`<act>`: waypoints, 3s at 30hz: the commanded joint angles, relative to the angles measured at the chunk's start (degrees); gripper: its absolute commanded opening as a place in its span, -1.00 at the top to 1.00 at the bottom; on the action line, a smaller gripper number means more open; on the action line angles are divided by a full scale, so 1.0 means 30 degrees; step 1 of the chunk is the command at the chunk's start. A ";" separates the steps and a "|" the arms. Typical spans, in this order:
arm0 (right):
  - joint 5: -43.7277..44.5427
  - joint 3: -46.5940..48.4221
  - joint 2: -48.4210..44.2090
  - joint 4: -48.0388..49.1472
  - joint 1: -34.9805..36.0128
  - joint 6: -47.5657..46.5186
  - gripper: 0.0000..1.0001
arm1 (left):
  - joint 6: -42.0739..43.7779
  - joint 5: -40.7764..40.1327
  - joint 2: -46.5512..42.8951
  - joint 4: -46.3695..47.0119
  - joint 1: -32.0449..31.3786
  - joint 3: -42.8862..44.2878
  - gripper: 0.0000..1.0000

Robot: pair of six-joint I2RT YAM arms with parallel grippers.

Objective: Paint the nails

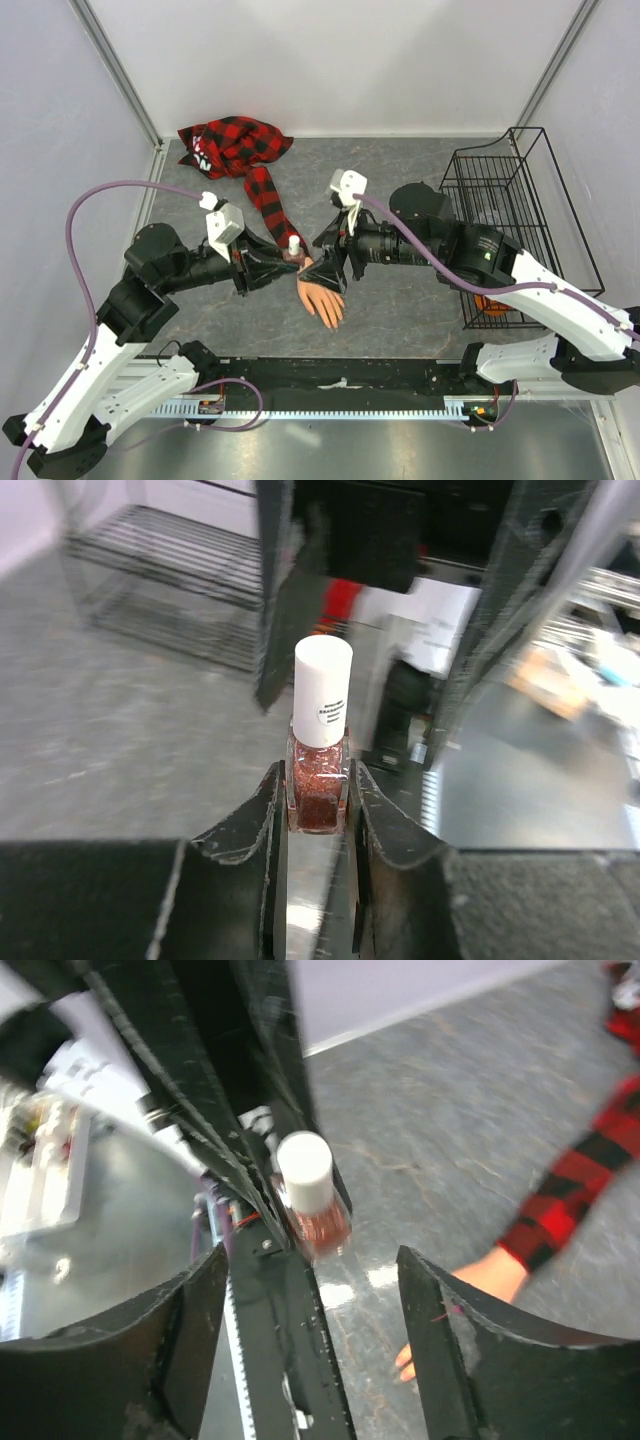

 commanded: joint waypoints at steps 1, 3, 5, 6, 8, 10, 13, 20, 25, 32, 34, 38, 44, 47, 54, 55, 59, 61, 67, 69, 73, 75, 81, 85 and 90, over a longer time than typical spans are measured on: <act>0.4897 0.0909 -0.0685 -0.0043 0.0028 0.3372 -0.60 | 0.2264 -0.5007 -0.0372 -0.0019 0.0046 0.0696 0.97; 0.6064 0.1465 -0.0364 -0.0335 0.0057 0.3781 -0.64 | 0.2440 -0.5275 -0.0431 0.0039 0.0046 0.0608 0.96; 0.6654 0.2427 0.0365 -0.1005 0.0028 0.3988 -0.63 | 0.2442 -0.5393 -0.0372 0.0069 0.0017 0.0520 0.96; 0.6802 0.2839 0.0689 -0.1271 0.0057 0.4018 -0.52 | 0.2413 -0.5393 -0.0372 0.0069 0.0017 0.0462 0.96; 0.7213 0.3979 0.1595 -0.1943 0.0028 0.3989 -0.42 | 0.2354 -0.5481 -0.0402 0.0098 0.0017 0.0287 0.96; 0.7272 0.5005 0.2184 -0.2413 0.0028 0.3873 -0.29 | 0.2295 -0.5423 -0.0489 0.0098 0.0017 0.0198 0.97; 0.7097 0.6294 0.3093 -0.2940 0.0057 0.3609 -0.17 | 0.2353 -0.5364 -0.0606 0.0069 0.0017 -0.0007 0.97; 0.6130 0.8761 0.4793 -0.5169 0.0057 0.3022 -0.22 | 0.3641 -0.5685 -0.0431 -0.0691 0.0017 -0.0037 0.97; 0.5281 0.9111 0.4998 -0.5520 0.0058 0.2846 -0.37 | 0.4375 -0.5950 -0.0021 -0.1220 0.0017 -0.0066 0.96; 0.5075 0.9377 0.5643 -0.5668 0.0057 0.2700 -0.26 | 0.4288 -0.5482 0.0155 -0.1191 0.0017 -0.0008 0.96; 0.4490 0.9464 0.5934 -0.5697 0.0058 0.2671 -0.21 | 0.4200 -0.5307 0.0068 -0.1191 0.0017 0.0051 0.97; 0.4606 0.9582 0.6258 -0.5697 0.0057 0.2436 -0.06 | 0.3966 -0.4896 -0.0108 -0.1162 0.0017 0.0110 0.96; 0.4578 0.9465 0.6551 -0.5697 0.0057 0.1766 0.30 | 0.3615 -0.3201 -0.0050 -0.1220 0.0017 0.0110 0.96; 0.3181 0.8765 0.6056 -0.5639 0.0057 0.0597 1.00 | 0.3234 -0.0858 0.0067 -0.1337 0.0017 0.0168 0.96; -0.9931 0.2041 0.1437 -0.4065 0.0057 -0.8006 1.00 | 0.1565 0.8678 0.0531 -0.1425 0.0017 0.1132 0.96; -1.0389 0.1501 0.1019 -0.3796 0.0057 -0.8429 1.00 | 0.1302 0.9511 0.0797 -0.1396 0.0017 0.1222 0.97; -1.0161 0.0822 0.0575 -0.3441 0.0057 -0.9253 1.00 | 0.0830 1.0137 0.1298 -0.1484 0.0017 0.1399 0.97; -0.9752 0.0705 0.0721 -0.3412 0.0057 -0.9225 1.00 | 0.1092 0.9171 0.1152 -0.1600 0.0017 0.1398 0.96; -0.7730 0.0939 0.0576 -0.2651 0.0057 -0.7354 1.00 | 0.2001 0.5042 0.1152 -0.2509 0.0017 0.1721 0.96; -0.6444 0.0969 0.0343 -0.2040 0.0057 -0.6650 1.00 | 0.2148 0.3868 0.1151 -0.2597 0.0017 0.1663 0.97; -0.5181 0.1729 0.0720 -0.2268 0.0058 -0.5535 1.00 | 0.2586 0.2871 0.1385 -0.2889 0.0017 0.1721 0.97; -0.4595 0.2460 0.1245 -0.2941 0.0057 -0.5007 1.00 | 0.2792 0.1906 0.1532 -0.3123 0.0017 0.1838 0.96; -0.2546 0.3986 0.2333 -0.3998 0.0057 -0.3427 1.00 | 0.3462 -0.0733 0.1387 -0.3359 0.0017 0.1780 0.97; -0.1609 0.4396 0.2275 -0.4086 0.0058 -0.3014 1.00 | 0.3964 -0.1029 0.1269 -0.3709 0.0017 0.1575 0.97; -0.1838 0.4689 0.2040 -0.4145 0.0057 -0.2984 1.00 | 0.4170 0.0200 0.1239 -0.3740 0.0017 0.1282 0.96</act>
